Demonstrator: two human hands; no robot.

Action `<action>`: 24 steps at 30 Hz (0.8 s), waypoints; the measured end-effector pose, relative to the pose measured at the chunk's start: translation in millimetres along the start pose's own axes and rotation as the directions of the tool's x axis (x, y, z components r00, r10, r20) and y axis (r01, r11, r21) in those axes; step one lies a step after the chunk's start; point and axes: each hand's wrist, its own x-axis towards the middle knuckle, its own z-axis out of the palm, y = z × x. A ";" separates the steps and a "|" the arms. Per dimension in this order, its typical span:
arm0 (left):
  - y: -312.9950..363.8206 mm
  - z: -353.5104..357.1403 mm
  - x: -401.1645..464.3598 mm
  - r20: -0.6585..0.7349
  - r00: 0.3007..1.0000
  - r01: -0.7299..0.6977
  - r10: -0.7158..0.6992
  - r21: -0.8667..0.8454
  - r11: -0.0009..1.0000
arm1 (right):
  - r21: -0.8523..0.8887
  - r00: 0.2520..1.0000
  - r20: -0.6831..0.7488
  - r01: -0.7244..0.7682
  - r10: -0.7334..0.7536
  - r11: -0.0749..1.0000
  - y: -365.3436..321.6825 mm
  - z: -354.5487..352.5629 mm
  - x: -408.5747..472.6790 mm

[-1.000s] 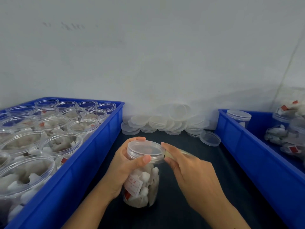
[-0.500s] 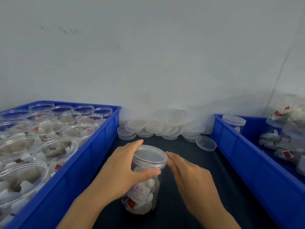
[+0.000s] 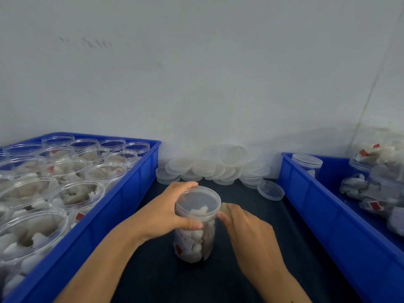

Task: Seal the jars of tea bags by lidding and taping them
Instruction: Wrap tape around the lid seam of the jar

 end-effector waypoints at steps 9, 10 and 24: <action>15.5 25.7 5.8 -0.239 0.971 0.066 0.023 0.359 0.931 | -0.008 0.997 0.025 -0.072 0.073 0.997 -1.1 9.0 -0.2; 12.4 30.3 6.1 -0.294 0.954 0.055 0.054 0.350 0.935 | -0.024 0.995 0.015 -0.094 0.095 0.995 0.4 9.3 -0.2; -18.7 67.1 10.0 -0.550 0.830 -0.319 0.091 -0.335 0.886 | 0.366 0.971 0.196 -0.199 0.134 0.909 7.3 -6.0 -3.9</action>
